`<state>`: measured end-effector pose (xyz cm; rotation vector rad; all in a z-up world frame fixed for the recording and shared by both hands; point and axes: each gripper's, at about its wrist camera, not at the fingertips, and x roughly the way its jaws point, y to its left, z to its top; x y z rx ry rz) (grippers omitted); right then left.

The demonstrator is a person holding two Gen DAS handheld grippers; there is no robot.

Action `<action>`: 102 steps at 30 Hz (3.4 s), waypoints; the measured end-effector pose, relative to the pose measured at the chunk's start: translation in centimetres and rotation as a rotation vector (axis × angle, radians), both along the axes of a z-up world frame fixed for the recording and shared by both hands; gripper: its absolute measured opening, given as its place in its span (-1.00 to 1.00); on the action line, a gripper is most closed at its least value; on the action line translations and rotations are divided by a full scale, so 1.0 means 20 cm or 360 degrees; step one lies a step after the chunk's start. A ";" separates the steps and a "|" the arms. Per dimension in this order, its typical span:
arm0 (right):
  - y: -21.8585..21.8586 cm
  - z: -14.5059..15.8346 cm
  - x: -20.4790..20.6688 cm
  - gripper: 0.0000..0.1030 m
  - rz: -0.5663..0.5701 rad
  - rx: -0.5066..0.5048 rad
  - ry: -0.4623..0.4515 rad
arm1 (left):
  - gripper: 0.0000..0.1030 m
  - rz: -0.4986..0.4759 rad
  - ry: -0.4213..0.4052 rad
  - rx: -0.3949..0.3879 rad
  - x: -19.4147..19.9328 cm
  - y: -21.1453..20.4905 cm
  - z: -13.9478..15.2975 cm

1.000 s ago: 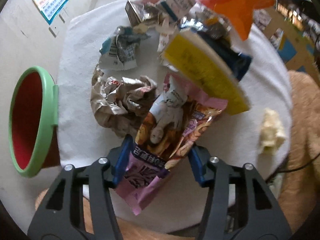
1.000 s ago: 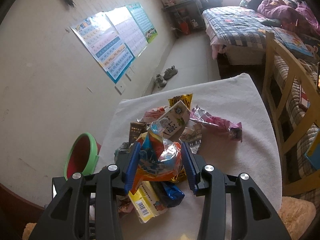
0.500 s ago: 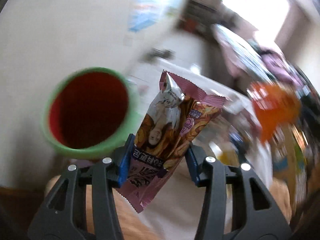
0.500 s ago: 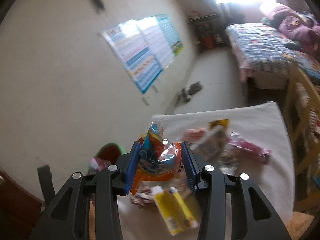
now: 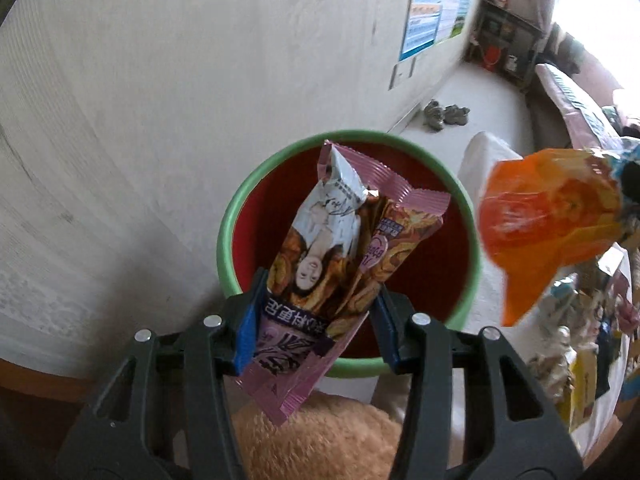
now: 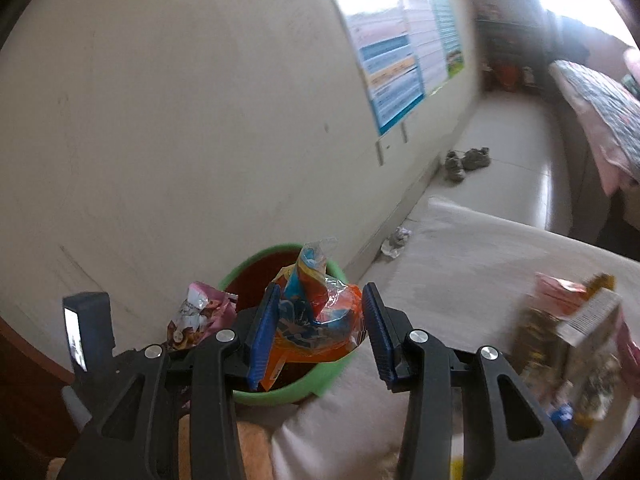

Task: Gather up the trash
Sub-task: 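Carry both held wrappers over the green-rimmed bin and open both grippers, then close the left gripper on the crumpled paper ball on the table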

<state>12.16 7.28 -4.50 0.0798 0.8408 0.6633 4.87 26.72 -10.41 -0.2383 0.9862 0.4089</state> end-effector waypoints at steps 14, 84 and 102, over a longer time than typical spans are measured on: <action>0.06 -0.12 0.06 0.12 0.0013 0.0008 0.0127 | 0.36 0.0031 0.0019 -0.0055 -0.02 0.07 -0.07; -1.36 0.09 -0.40 0.46 -0.0841 -0.0047 0.0169 | 0.66 -0.0598 0.0229 -0.0230 0.05 -1.03 -0.25; -1.31 -0.06 -0.37 0.46 -0.0748 -0.0092 0.0303 | -0.18 -0.0669 0.0192 -0.0440 0.00 -1.03 -0.19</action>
